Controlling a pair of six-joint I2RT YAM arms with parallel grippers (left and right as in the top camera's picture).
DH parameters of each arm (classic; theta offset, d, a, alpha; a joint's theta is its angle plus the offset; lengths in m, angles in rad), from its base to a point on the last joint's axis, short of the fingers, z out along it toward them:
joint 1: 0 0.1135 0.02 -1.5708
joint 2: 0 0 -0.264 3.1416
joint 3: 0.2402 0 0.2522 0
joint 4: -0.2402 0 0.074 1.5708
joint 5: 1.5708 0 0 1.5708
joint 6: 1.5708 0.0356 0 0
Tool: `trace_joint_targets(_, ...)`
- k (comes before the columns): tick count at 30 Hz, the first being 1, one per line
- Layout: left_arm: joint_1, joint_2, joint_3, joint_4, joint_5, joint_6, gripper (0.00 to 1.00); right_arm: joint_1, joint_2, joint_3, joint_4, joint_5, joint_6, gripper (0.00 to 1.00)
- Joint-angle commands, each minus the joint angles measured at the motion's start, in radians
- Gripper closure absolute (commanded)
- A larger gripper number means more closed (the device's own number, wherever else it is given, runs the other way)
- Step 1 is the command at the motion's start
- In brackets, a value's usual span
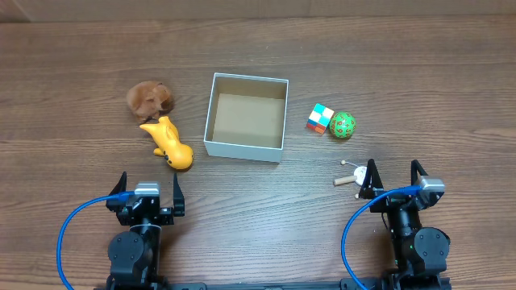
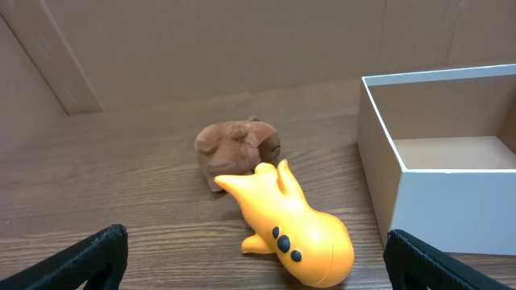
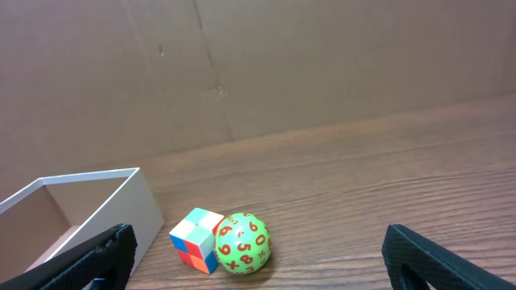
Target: Pack container
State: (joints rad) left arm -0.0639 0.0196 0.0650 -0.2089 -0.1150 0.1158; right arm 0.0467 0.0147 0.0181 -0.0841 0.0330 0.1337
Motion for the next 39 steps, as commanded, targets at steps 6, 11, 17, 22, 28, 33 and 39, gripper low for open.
trace_joint_targets(6, 0.002, 0.0, -0.002, 0.002, 0.011, 0.019, 0.0, 0.003, -0.012, -0.01, 0.015, -0.001, -0.003, 0.0)
trace_joint_targets(11, 0.002, 0.0, -0.002, 0.002, 0.011, 0.019, 0.0, 0.003, -0.012, -0.008, 0.011, -0.021, 0.005, 0.0)
trace_joint_targets(17, 0.002, 0.0, -0.002, 0.002, 0.011, 0.019, 0.0, 0.003, 0.029, 0.096, -0.062, 0.005, 0.016, 0.0)
trace_joint_targets(22, 0.002, 0.0, -0.002, 0.002, 0.011, 0.019, 0.0, 0.003, 0.244, 0.327, -0.143, 0.079, -0.02, 0.0)
trace_joint_targets(28, 0.002, 0.0, -0.002, 0.002, 0.011, 0.019, 0.0, 0.003, 0.741, 0.833, -0.475, 0.039, -0.034, 0.0)
trace_joint_targets(33, 0.002, 0.0, -0.002, 0.002, 0.011, 0.019, 0.0, 0.003, 1.152, 1.283, -0.808, -0.088, -0.034, 0.0)
trace_joint_targets(39, 0.002, 0.0, -0.002, 0.002, 0.011, 0.019, 0.0, 0.003, 1.438, 1.578, -0.92, -0.138, -0.15, 0.0)
